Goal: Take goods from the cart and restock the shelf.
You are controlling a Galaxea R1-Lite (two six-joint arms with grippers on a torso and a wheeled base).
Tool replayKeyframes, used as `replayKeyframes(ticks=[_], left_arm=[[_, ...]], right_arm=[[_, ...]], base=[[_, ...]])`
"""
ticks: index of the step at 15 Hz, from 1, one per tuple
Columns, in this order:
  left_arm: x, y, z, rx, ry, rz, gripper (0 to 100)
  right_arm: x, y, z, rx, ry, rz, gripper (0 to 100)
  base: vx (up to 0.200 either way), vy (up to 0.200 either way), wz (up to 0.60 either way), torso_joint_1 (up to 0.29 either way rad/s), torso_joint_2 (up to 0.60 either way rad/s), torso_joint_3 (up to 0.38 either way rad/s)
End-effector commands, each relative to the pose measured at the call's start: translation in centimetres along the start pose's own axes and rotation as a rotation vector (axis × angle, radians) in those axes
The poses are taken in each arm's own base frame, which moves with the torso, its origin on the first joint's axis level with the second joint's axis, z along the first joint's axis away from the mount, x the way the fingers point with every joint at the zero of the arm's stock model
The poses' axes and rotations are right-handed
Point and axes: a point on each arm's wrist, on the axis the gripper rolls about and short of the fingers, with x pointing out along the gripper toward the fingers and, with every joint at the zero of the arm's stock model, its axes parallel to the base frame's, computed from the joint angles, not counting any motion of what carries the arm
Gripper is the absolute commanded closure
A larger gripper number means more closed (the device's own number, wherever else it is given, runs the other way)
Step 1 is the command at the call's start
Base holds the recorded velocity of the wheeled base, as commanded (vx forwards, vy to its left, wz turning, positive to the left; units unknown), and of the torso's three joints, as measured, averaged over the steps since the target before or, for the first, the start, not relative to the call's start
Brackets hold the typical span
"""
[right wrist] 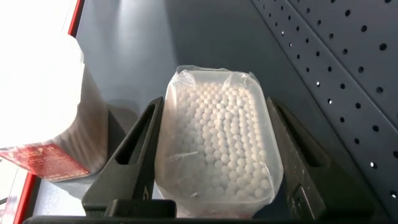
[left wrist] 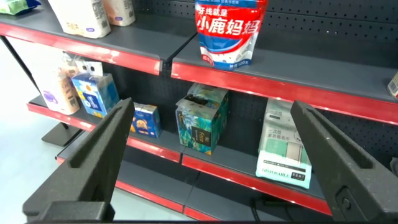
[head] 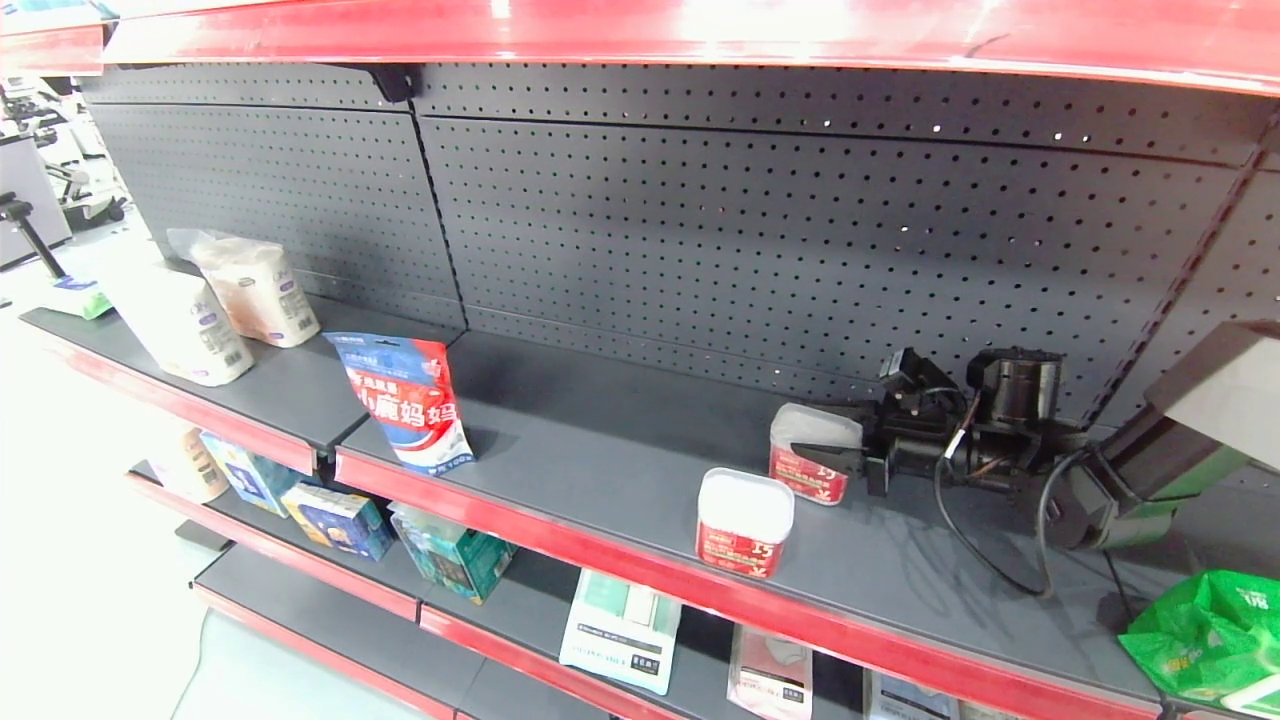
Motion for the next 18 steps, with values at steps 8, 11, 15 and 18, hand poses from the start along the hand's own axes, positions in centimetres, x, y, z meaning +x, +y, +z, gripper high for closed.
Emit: replayKeyframes(ticks=[8, 11, 15, 18], left_arm=[[0.0, 0.0, 0.0, -0.001, -0.001, 0.0, 0], [0.0, 0.0, 0.0, 0.001, -0.001, 0.0, 0], [0.0, 0.0, 0.0, -0.001, -0.001, 0.0, 0], [0.0, 0.0, 0.0, -0.001, -0.001, 0.0, 0]], right_arm=[[-0.1, 0.2, -0.2, 0.01, 0.01, 0.0, 0], [-0.2, 0.3, 0.2, 0.007, 0.002, -0.002, 0], [-2.2, 0.5, 1.0, 0.013, 0.004, -0.037, 0], [-3.9, 1.4, 0.9, 0.04, 0.024, -0.05, 0]], base=[[0.0, 0.0, 0.0, 0.0, 0.0, 0.0], [0.0, 0.0, 0.0, 0.0, 0.0, 0.0], [0.0, 0.0, 0.0, 0.0, 0.0, 0.0], [0.0, 0.0, 0.0, 0.0, 0.0, 0.0]])
